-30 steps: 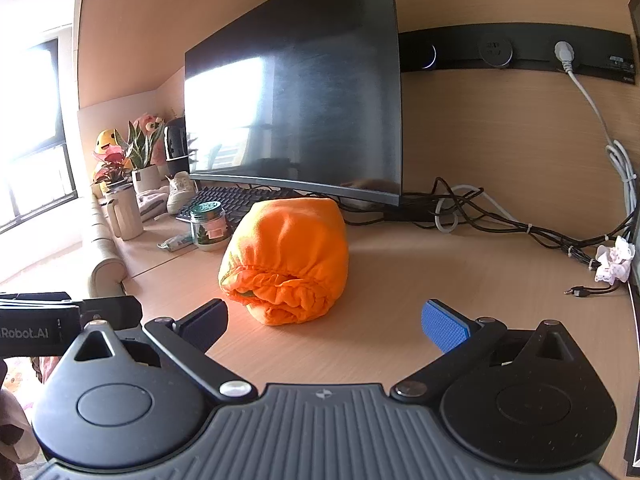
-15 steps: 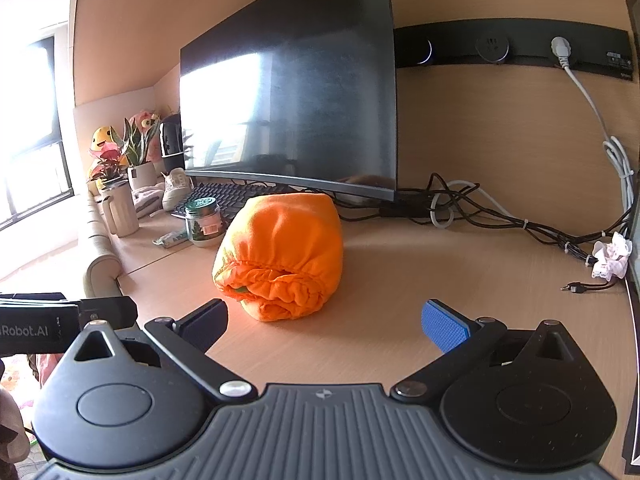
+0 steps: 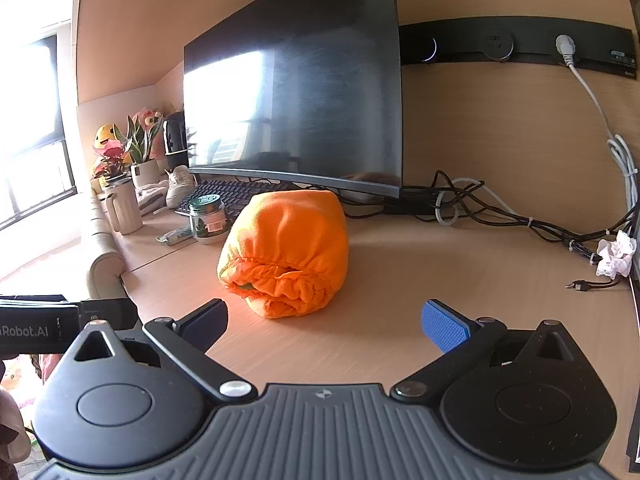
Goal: Fold clothes
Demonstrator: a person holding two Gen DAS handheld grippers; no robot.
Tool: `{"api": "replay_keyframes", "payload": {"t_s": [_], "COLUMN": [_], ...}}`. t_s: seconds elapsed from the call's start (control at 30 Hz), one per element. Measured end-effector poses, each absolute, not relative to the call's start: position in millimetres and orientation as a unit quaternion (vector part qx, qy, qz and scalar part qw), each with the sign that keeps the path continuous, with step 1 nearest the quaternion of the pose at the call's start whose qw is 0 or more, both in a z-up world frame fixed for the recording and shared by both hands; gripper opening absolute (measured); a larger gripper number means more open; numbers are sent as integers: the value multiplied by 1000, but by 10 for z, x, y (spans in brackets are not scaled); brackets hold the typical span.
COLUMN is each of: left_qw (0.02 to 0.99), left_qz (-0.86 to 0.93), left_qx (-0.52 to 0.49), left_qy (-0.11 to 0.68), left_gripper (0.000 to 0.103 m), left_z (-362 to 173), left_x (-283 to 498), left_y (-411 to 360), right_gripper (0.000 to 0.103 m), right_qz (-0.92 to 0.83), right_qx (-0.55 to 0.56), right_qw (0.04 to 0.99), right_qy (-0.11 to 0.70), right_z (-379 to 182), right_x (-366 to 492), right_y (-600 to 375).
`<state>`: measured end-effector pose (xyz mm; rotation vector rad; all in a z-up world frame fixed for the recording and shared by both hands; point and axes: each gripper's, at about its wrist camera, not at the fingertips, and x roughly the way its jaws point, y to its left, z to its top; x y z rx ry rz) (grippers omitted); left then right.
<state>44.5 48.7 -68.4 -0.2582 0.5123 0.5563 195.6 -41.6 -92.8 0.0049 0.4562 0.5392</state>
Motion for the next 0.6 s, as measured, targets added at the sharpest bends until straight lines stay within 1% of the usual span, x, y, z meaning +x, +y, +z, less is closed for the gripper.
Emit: {"api": "replay_keyframes", "payload": {"t_s": [0.6], "left_qw": [920], "left_qz": [275], "left_qx": [-130], "left_qy": [247], "left_gripper": [103], "left_z": [-684], "left_x": [404], "left_y": [505], "right_gripper": [103], "right_qz": [266], "right_qx": [-4], "right_qw": [938], "right_qy": [222], "right_z": [-929], "right_x": [1930], "right_y": [-405]}}
